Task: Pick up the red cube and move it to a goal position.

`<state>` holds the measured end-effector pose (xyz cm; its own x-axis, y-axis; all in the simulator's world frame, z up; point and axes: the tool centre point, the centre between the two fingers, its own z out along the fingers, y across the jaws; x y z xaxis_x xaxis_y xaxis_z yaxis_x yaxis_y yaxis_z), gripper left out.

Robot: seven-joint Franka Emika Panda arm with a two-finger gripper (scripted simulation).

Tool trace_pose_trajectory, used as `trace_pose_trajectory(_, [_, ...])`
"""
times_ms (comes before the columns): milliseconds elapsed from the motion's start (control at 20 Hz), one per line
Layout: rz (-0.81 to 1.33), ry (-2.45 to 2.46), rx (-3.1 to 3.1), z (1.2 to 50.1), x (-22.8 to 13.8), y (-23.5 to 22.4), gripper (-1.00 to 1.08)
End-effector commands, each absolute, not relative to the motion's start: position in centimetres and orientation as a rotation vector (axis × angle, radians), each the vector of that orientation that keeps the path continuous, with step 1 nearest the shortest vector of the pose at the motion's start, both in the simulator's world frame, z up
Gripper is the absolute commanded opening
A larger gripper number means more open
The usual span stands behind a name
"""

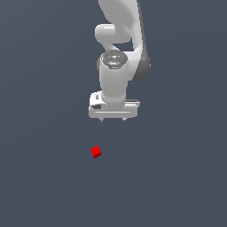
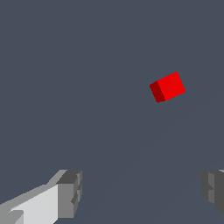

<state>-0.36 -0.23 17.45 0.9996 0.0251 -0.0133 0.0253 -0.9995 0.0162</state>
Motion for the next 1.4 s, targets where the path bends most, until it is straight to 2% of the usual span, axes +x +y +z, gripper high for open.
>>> trace_pose_trajectory(0, [-0.02,0.039,3.125,17.5,-0.4,-0.2,1.0])
trace_pose_trajectory(600, [-0.017,0.147,3.124,14.9,0.8,-2.0,1.0])
trace_pose_trajectory(1350, [-0.005,0.525,3.094,6.1,5.8,-7.2,1.0])
